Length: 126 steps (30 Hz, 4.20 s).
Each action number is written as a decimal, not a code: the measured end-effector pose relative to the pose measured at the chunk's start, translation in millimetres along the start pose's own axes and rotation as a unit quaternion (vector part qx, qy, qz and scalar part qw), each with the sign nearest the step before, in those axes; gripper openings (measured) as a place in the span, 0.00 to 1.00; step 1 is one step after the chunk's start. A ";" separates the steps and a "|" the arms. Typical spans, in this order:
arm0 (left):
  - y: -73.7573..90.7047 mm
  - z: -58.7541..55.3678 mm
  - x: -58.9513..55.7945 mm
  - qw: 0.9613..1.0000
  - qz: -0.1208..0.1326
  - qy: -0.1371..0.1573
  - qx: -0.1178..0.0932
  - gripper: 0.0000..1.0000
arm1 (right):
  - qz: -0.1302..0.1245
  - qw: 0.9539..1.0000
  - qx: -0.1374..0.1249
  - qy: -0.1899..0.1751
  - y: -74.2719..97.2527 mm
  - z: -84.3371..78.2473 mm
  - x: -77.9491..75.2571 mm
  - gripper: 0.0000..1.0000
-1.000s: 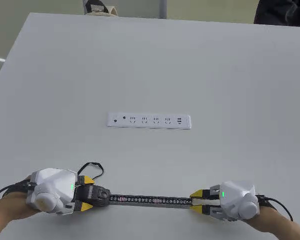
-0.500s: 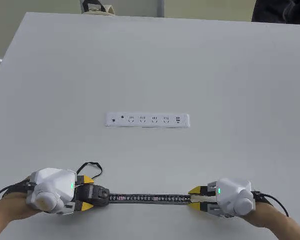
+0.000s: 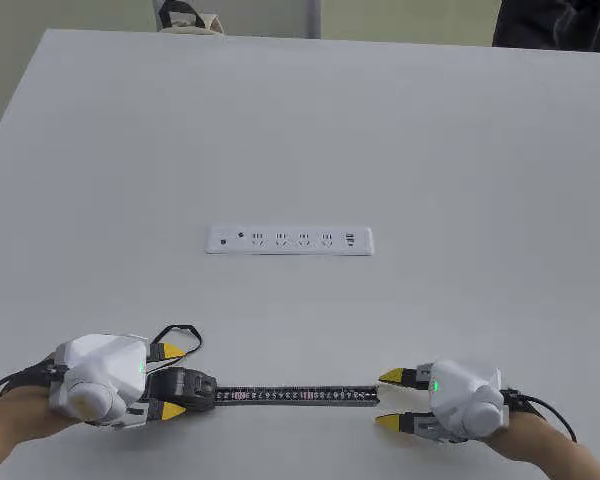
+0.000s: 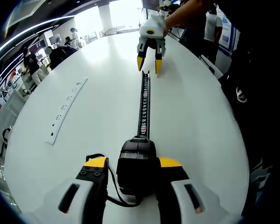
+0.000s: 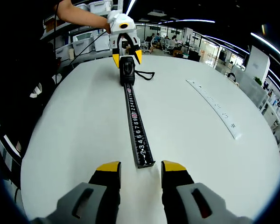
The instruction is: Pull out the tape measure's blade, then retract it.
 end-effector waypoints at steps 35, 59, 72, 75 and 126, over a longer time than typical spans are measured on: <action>82.7 -24.3 -92.4 0.953 0.140 0.254 -0.086 0.92 | -0.160 0.957 -0.072 -0.230 89.5 24.1 80.7 0.87; 108.6 -17.2 -124.0 0.934 0.182 0.295 -0.091 0.99 | -0.199 0.935 -0.096 -0.277 115.7 33.2 116.3 0.93; 109.0 -15.2 -118.6 0.923 0.204 0.315 -0.085 0.99 | -0.196 0.934 -0.098 -0.282 113.5 33.4 120.1 0.93; 111.3 -14.9 -113.5 0.916 0.222 0.324 -0.082 0.98 | -0.194 0.935 -0.097 -0.281 113.0 33.9 120.2 0.93; 44.8 22.8 -46.3 0.822 0.345 0.444 -0.087 0.85 | -0.052 0.994 -0.072 -0.060 54.7 14.3 23.2 0.47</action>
Point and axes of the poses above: the centre of the closed fingertips' face, and the gripper's own axes: y roughly backward along the fingers, x roughly to its left, z roughly out of its top, the point moved 2 cm from there along y, roughly backward along the fingers, and after that the axes turned 8 degrees about x, right-handed, at the moved point
